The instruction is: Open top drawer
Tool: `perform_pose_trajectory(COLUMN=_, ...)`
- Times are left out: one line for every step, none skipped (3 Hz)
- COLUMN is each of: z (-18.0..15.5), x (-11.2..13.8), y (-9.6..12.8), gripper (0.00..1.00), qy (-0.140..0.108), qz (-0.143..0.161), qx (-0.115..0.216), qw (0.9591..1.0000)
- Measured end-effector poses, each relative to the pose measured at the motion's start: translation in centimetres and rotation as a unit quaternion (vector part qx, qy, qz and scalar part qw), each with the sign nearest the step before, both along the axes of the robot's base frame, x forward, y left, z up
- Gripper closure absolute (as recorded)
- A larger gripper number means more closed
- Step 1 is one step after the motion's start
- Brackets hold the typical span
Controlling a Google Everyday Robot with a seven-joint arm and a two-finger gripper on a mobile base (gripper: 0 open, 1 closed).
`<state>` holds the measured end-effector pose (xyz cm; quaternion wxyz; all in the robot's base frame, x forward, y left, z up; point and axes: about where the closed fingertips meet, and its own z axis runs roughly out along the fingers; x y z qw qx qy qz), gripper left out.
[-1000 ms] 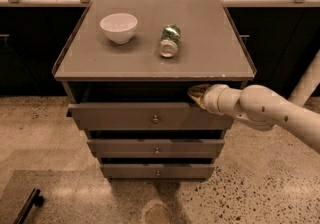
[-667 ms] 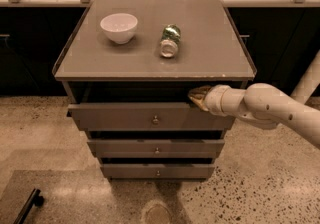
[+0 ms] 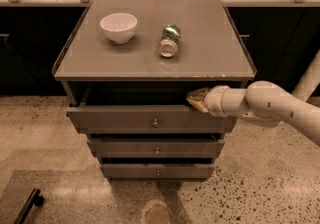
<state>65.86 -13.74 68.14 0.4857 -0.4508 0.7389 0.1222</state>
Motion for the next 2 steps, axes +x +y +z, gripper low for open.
perform_pose_trajectory(z=0.0, x=0.1, y=0.0, gripper=1.00, qy=0.000, qz=0.000, qx=0.000, qw=1.0000)
perform_pose_trajectory(z=-0.3, x=-1.0, y=0.6, gripper=1.00, qy=0.026, qz=0.021, qx=0.009, qw=0.9994)
